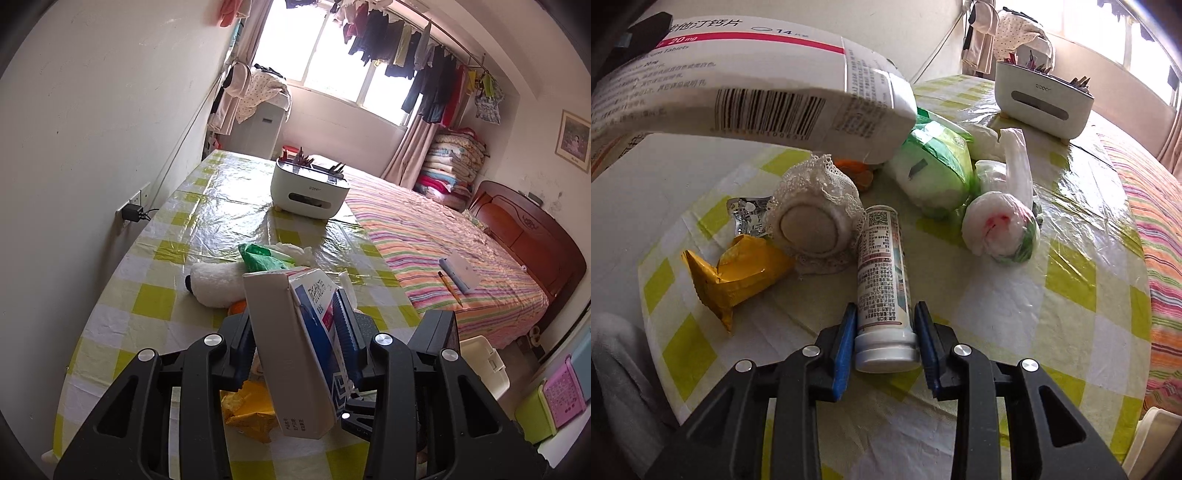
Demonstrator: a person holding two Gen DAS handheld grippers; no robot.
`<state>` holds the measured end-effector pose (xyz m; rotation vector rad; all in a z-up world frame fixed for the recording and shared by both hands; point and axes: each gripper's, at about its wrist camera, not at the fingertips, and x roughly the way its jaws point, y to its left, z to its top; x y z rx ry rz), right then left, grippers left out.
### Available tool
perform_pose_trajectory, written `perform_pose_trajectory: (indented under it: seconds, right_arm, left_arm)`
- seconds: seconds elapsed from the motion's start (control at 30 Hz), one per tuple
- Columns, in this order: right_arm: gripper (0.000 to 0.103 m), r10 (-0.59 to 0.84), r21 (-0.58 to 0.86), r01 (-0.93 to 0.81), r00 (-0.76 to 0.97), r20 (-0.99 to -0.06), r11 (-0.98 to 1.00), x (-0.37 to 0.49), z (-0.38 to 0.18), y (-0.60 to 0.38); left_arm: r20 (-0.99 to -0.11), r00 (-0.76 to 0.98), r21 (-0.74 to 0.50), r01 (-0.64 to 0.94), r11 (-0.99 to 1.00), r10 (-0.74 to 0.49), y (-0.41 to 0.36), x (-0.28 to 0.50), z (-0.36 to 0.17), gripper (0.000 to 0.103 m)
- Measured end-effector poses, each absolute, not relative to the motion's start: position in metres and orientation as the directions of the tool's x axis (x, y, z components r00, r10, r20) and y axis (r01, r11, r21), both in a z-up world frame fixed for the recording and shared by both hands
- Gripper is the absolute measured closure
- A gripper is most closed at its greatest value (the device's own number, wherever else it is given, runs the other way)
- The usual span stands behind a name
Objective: Collect trash
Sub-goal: 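Grasp the white pill bottle with the right tool while the left tool holds the box, then carry the pill bottle into the basket and open the right tool while the left tool carries the box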
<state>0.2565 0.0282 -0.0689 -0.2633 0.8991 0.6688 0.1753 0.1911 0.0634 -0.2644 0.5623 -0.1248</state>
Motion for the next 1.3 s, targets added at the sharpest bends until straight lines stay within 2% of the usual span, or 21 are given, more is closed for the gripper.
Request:
perform_pose_trajectory:
  seconds: [0.53, 0.77, 1.03, 1.3]
  right_arm:
    - [0.072, 0.467, 0.15, -0.521, 0.556, -0.688, 0.84, 0.209, -0.044, -0.05]
    - [0.072, 0.482, 0.194, -0.471, 0.628, -0.611, 0.86, 0.198, -0.029, -0.078]
    - [0.072, 0.446, 0.232, -0.382, 0.715, -0.539, 0.894, 0.185, -0.017, -0.115]
    - [0.072, 0.341, 0.263, -0.238, 0.806, -0.484, 0.935, 0.171, -0.01, -0.156]
  left_arm:
    - [-0.46, 0.876, -0.135, 0.091, 0.987, -0.144, 0.131, 0.169, 0.067, 0.065]
    - [-0.451, 0.88, -0.094, 0.118, 0.988, -0.149, 0.107, 0.168, 0.067, 0.065]
    - [-0.447, 0.878, -0.063, 0.159, 0.985, -0.17, 0.081, 0.168, 0.064, 0.065]
    - [-0.453, 0.868, -0.052, 0.203, 0.978, -0.204, 0.055, 0.167, 0.064, 0.065]
